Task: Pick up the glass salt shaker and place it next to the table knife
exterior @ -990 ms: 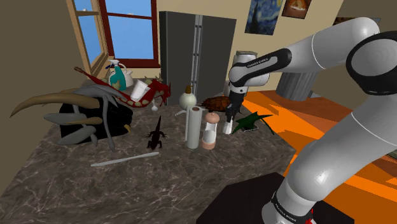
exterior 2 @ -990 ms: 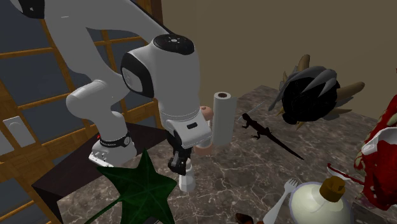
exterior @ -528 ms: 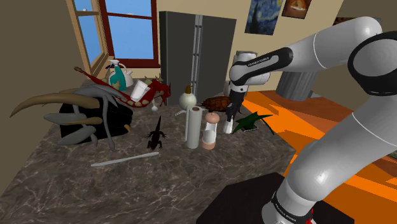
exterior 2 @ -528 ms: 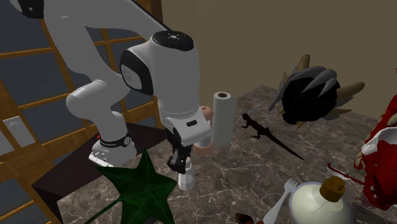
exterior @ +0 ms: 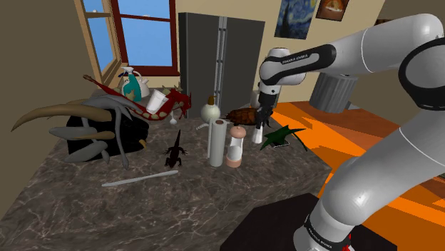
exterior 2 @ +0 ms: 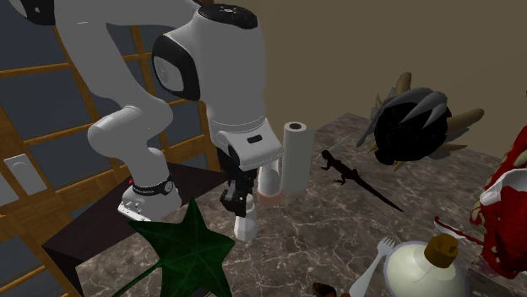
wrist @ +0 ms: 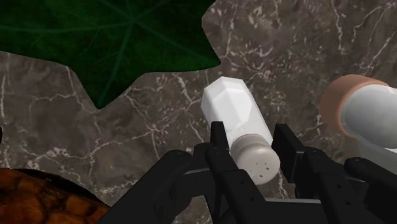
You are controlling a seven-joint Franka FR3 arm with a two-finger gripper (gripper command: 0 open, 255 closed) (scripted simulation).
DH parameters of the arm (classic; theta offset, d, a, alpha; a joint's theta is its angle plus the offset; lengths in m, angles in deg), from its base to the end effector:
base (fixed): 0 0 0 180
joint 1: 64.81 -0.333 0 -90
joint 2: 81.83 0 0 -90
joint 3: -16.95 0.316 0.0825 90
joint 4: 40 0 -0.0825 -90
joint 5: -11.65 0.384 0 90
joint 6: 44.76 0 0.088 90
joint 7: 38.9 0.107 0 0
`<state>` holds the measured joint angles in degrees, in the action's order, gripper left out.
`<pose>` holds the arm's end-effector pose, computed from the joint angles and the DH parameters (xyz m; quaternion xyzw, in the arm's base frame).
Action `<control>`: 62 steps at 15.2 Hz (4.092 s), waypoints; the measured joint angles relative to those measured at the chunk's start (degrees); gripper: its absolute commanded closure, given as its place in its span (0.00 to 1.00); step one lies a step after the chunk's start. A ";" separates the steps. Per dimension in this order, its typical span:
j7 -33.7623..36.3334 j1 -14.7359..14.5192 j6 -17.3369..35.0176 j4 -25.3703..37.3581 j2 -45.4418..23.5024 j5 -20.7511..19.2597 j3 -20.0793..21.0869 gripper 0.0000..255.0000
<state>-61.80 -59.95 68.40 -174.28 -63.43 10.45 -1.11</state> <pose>0.4074 -0.1786 0.4472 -0.9987 -0.0133 0.0135 0.0483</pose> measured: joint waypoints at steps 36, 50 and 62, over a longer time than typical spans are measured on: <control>15.48 -5.41 -18.03 14.78 4.25 3.97 11.37 1.00; 34.13 -12.56 -15.66 21.35 -3.22 8.63 24.41 1.00; 50.46 -18.88 -15.27 36.87 -17.57 7.03 33.96 1.00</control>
<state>-11.34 -78.83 53.13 -137.41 -80.99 17.48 32.85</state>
